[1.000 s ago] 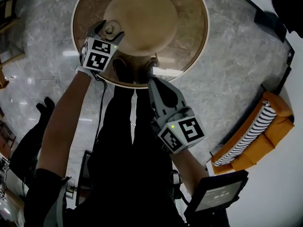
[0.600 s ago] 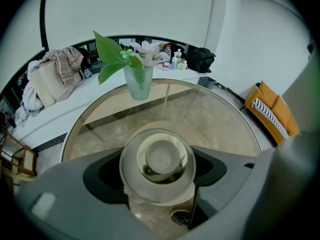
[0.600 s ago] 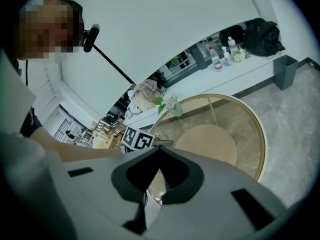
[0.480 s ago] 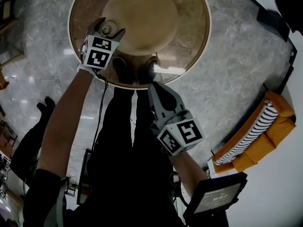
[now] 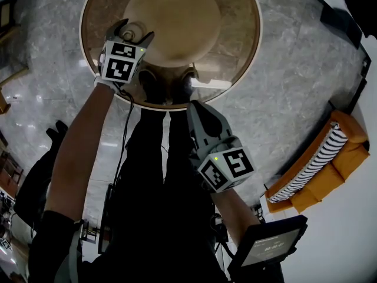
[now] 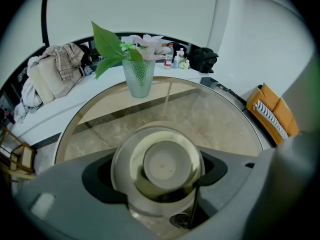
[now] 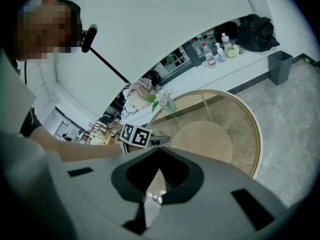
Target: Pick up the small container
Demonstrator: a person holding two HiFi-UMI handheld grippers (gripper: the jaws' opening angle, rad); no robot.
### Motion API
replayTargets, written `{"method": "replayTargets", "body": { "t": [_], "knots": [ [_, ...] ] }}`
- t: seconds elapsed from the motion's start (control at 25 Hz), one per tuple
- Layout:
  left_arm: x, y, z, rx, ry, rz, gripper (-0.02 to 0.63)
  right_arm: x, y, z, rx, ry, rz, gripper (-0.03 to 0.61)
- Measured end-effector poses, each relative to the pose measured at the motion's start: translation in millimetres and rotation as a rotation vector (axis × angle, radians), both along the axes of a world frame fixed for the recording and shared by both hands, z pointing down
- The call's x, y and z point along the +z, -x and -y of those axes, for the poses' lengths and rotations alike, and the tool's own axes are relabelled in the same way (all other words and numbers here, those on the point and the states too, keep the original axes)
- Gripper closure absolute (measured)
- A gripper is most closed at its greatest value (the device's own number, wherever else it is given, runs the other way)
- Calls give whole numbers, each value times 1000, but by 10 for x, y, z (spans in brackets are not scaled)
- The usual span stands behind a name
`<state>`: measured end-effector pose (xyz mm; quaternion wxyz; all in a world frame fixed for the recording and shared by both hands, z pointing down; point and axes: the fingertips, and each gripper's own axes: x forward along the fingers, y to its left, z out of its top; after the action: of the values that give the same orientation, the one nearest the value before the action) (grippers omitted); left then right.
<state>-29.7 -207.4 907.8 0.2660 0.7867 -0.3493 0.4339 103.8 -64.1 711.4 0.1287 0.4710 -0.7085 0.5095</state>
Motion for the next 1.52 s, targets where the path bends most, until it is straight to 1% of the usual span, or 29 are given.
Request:
{"method": "replayTargets", "body": {
  "t": [0.2, 0.4, 0.6, 0.76, 0.96, 1.2, 1.52],
  "knots": [
    [31, -9, 18, 17, -30, 9, 267, 10, -21, -6, 9, 4, 3, 572],
    [53, -14, -34, 29, -20, 13, 267, -23, -4, -4, 3, -5, 8, 572],
    [-163, -125, -50, 78, -55, -10, 267, -24, -21, 35, 6, -12, 0, 572],
    [-325, -162, -143, 87, -66, -44, 267, -102, 25, 52, -1, -28, 2, 572],
    [-691, -168, -215, 99, -104, -69, 267, -256, 84, 94, -25, -60, 2, 572],
    [-1359, -116, -365, 73, -142, -101, 267, -672, 115, 143, -38, -109, 7, 572],
    [-2110, -115, -609, 45, -163, -145, 267, -1110, 143, 89, -47, -145, 11, 573]
  ]
}}
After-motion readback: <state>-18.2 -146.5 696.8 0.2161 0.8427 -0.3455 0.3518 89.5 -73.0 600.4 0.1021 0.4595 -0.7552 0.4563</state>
